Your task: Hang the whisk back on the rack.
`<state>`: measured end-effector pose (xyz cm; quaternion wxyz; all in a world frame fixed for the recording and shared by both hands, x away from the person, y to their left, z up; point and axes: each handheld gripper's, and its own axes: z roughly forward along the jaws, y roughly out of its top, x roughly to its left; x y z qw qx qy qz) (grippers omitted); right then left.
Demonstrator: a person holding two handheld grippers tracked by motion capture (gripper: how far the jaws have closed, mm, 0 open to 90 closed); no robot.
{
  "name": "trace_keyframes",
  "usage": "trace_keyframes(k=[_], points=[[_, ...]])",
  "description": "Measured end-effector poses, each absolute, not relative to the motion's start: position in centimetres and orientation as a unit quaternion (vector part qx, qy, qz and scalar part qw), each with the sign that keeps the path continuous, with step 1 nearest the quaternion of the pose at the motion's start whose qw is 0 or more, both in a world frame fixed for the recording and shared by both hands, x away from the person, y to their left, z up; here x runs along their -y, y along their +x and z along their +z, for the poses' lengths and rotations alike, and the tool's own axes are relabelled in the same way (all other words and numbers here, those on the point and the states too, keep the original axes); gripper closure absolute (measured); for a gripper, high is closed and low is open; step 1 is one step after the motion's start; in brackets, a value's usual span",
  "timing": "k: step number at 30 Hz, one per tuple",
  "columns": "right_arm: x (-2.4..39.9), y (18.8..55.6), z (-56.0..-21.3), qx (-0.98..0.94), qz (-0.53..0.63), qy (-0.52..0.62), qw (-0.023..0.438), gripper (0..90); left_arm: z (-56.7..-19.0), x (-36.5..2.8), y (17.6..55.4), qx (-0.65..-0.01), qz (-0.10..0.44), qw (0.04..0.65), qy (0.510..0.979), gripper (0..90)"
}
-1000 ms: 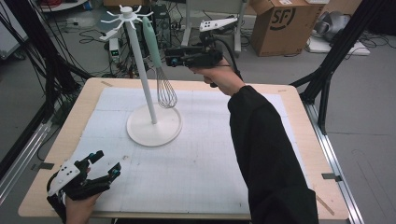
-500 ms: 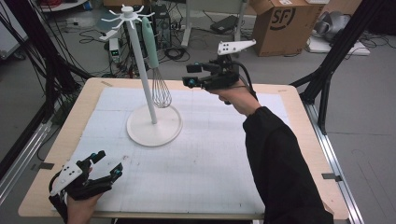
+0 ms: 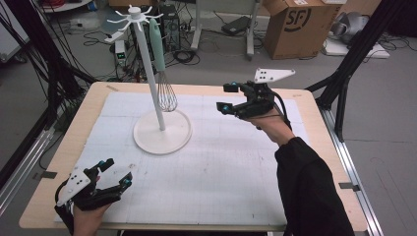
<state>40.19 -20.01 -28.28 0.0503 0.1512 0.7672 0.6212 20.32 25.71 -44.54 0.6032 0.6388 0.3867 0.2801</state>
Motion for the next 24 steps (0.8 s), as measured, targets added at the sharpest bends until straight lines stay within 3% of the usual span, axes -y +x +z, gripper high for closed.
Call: trace_keyframes(k=[5, 24], points=[[20.9, 38.6, -29.5, -0.766, 0.617, 0.166, 0.073, 15.2, -44.5, -25.5, 20.4, -0.389, 0.279, 0.603, 0.639, 15.7], [22.0, 32.8, -34.5, -0.762, 0.615, 0.187, 0.083, 15.1, -44.4, -25.1, 20.5, -0.381, 0.279, 0.604, 0.642, 14.7]])
